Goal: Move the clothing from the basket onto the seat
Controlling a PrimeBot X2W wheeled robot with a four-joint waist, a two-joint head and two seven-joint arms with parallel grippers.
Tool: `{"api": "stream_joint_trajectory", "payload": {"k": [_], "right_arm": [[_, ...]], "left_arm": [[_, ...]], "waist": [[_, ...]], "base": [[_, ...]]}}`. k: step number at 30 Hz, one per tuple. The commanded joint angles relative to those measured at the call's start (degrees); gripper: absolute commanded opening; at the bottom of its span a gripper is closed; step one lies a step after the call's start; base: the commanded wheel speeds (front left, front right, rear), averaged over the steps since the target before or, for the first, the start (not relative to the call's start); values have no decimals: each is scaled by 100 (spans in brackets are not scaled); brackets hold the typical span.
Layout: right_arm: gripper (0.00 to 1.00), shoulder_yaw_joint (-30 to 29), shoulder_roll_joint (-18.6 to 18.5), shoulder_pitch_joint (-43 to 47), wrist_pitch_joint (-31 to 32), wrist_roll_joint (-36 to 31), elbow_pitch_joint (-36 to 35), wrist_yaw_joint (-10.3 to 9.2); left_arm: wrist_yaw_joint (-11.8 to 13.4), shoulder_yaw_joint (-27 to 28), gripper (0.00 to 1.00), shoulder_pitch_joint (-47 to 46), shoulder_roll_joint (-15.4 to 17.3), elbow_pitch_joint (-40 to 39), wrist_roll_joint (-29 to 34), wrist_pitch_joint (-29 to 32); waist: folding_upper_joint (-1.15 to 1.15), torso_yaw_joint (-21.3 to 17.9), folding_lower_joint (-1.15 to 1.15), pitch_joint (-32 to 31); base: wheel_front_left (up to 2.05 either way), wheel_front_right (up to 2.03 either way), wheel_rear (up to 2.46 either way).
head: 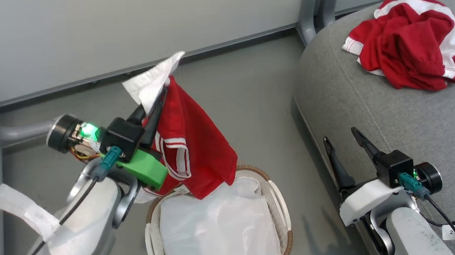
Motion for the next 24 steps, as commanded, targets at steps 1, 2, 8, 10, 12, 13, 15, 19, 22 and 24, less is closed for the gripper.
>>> {"api": "stream_joint_trajectory", "payload": {"k": [1,2,8,10,12,13,15,19,22,24], "right_arm": [[100,24,-22,113,-11,40,26,-8],[100,44,-21,136,-11,49,32,-8],[100,178,-21,150,-11,112,34,-8],[100,236,-22,95,-11,145,17,-8],[100,288,-22,46,-11,151,13,-8],[100,320,-21,17,-11,165,8,-8],[100,397,-21,-45,-11,185,-1,-8],[100,571,-21,-190,-11,185,-13,-8],[100,698,-22,-341,-11,164,-15,-8],[100,776,-22,-422,-11,159,-7,-8]], "left_arm": [[-32,50,0,-140,81,-130,22,64],[-47,57,0,-192,123,-208,25,124],[-110,150,0,-680,278,-718,-24,550],[-131,172,0,-856,286,-866,-41,681],[-150,190,0,-1008,255,-957,-82,786],[-154,203,0,-1076,240,-990,-105,812],[-179,211,0,-1213,214,-1027,-136,870],[-226,147,0,-1399,147,-1042,-174,924],[-252,79,0,-1506,121,-1042,-182,953],[-273,43,0,-1551,92,-1053,-188,962]], "waist": [[0,-1,0,-470],[0,-13,0,-507],[0,-81,0,-645],[0,-107,0,-658],[0,-123,0,-667],[0,-131,0,-668],[0,-149,0,-667],[0,-176,0,-670],[0,-183,0,-686],[0,-175,0,-704]], "base": [[0,0,0],[0,0,0],[0,0,0],[0,0,0],[0,0,0],[0,0,0],[0,0,0],[0,0,0],[0,0,0],[0,0,0]]}}
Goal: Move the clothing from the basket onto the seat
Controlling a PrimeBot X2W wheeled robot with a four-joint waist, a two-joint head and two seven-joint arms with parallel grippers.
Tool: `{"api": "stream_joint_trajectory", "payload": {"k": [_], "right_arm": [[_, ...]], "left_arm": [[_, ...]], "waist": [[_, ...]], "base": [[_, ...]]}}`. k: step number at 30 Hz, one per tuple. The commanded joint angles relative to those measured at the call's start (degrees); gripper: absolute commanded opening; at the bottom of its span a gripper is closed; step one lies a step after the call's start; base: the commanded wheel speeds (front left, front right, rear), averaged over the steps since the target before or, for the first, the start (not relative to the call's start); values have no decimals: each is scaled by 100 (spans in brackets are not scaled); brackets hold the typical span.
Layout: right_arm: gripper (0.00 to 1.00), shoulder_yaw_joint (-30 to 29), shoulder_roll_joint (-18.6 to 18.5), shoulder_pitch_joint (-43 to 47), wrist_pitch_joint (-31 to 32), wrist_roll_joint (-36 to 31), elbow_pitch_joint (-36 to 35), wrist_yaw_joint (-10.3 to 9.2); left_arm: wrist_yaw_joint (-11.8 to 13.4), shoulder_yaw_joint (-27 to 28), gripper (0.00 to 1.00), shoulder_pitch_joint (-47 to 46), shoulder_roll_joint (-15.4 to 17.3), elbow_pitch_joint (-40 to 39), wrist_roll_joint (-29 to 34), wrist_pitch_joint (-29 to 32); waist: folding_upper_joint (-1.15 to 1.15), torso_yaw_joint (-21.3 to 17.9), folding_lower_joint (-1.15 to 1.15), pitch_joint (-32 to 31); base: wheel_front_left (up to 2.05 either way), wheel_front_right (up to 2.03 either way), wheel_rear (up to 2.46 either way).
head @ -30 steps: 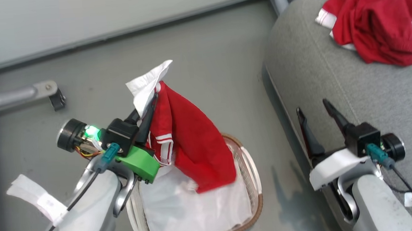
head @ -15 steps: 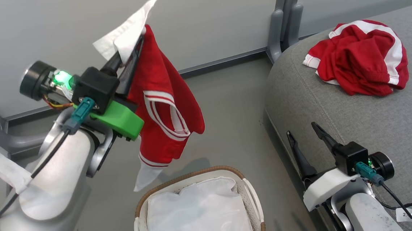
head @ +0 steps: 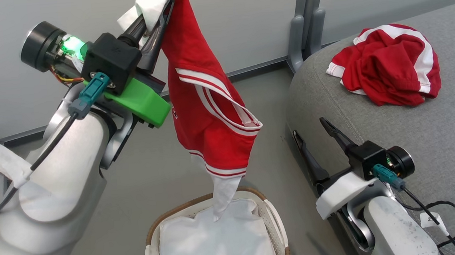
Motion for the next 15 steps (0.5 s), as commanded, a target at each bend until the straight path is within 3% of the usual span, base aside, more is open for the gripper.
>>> {"api": "stream_joint_trajectory", "payload": {"k": [1,15], "right_arm": [[100,40,-21,-76,-11,-20,11,-8],[100,297,-22,-1187,-11,-639,794,-8]], "left_arm": [[-27,-18,0,-113,-20,-24,-36,2],[-83,-257,0,-294,-176,-273,-62,-63]], "waist": [[0,12,1,-14],[0,251,1,-26]], "base": [[0,0,0],[0,0,0]]}}
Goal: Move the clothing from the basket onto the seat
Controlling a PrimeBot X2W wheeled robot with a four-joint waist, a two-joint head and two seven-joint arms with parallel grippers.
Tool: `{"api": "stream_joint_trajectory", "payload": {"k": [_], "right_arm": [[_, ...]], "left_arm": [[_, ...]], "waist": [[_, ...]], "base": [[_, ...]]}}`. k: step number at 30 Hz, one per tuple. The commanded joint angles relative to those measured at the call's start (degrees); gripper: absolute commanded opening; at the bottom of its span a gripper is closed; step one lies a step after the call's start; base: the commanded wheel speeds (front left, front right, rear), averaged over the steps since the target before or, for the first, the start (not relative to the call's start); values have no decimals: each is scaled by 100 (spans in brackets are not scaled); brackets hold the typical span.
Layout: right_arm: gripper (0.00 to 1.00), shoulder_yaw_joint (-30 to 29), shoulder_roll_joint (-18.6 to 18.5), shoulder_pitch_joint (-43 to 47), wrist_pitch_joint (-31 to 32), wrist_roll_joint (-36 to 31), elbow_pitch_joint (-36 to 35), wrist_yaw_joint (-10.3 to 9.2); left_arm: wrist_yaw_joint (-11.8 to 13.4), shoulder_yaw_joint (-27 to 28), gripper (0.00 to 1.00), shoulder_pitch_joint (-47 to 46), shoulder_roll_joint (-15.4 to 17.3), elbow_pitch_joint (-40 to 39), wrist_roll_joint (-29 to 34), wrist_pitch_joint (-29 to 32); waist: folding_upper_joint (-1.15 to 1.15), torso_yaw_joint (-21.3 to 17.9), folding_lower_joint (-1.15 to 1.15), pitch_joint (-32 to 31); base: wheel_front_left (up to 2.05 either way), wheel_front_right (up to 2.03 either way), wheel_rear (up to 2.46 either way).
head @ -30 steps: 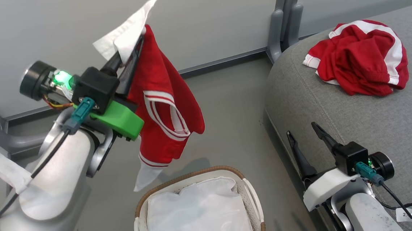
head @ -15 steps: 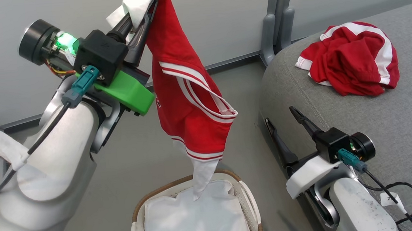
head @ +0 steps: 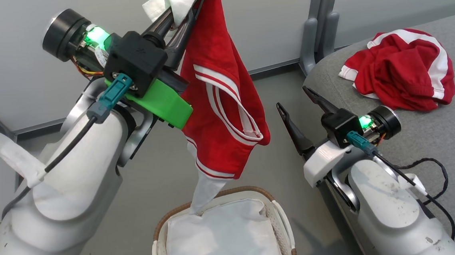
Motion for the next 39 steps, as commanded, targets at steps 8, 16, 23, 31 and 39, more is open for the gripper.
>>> {"api": "stream_joint_trajectory", "payload": {"k": [8,16,23,31,39], "right_arm": [[100,576,-61,-1059,-11,-186,1488,-8],[100,2048,-214,-1885,-11,794,2735,-8],[100,3420,-454,-2417,-11,1838,2981,-9],[100,5341,-820,-2957,27,3174,2370,-8],[87,5609,-833,-3090,-3,3510,1893,-8]], "left_arm": [[-26,-135,0,-114,-131,-25,-47,-126],[-42,-328,0,-59,-230,-166,-65,-157],[-58,-440,0,-39,-268,-286,-105,-143],[-69,-507,0,-28,-255,-298,-139,-176],[-73,-583,0,-81,-262,-307,-147,-205]], "waist": [[0,216,0,-9],[0,373,0,-56],[0,464,0,-74],[0,534,0,-41],[0,598,0,67]], "base": [[0,0,0],[0,0,0],[0,0,0],[0,0,0],[0,0,0]]}}
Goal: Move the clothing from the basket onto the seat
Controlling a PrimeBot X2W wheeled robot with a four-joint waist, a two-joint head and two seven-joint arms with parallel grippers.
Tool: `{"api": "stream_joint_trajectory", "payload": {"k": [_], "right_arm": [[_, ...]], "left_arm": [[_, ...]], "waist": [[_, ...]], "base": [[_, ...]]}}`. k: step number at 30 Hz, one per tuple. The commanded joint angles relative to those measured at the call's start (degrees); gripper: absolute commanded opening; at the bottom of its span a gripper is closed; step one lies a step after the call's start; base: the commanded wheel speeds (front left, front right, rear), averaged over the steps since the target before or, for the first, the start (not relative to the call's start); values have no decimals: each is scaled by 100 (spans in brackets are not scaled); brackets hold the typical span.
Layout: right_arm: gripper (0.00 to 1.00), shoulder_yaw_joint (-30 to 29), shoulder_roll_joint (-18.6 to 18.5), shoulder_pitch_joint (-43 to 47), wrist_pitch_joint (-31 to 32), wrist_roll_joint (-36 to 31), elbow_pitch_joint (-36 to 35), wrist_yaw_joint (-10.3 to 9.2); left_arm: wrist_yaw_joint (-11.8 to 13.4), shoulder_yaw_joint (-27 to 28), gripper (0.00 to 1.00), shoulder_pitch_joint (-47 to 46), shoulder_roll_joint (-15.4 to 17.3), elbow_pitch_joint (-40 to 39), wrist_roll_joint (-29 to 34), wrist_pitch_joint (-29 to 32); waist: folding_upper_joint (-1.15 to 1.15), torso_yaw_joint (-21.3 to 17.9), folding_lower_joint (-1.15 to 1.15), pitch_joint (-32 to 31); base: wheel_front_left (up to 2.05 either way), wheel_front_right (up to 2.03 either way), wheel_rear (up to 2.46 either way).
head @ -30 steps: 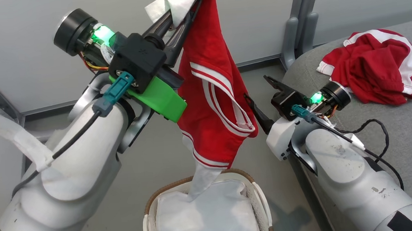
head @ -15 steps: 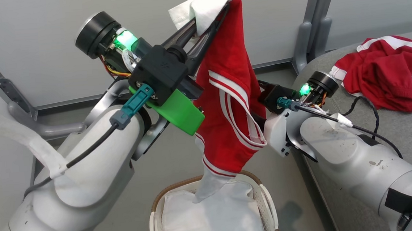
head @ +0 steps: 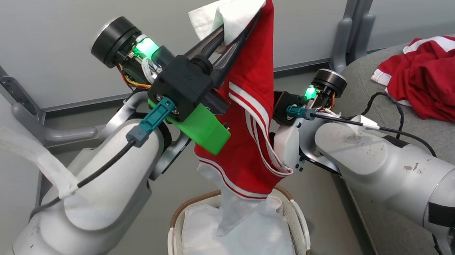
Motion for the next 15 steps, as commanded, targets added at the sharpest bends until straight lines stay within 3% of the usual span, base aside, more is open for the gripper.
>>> {"api": "stream_joint_trajectory", "payload": {"k": [1,5,15], "right_arm": [[48,14,28,76,-41,-61,-50,-8],[1,12,63,135,-42,-62,-131,-9],[0,-184,-133,70,-50,166,-537,-8]], "left_arm": [[-10,-9,0,-58,-13,-14,-23,-27],[-5,3,0,-69,29,-5,-63,-46],[139,165,0,316,350,267,-276,-42]], "waist": [[0,26,0,33],[0,58,0,89],[0,6,0,208]], "base": [[0,0,0],[0,0,0],[0,0,0]]}}
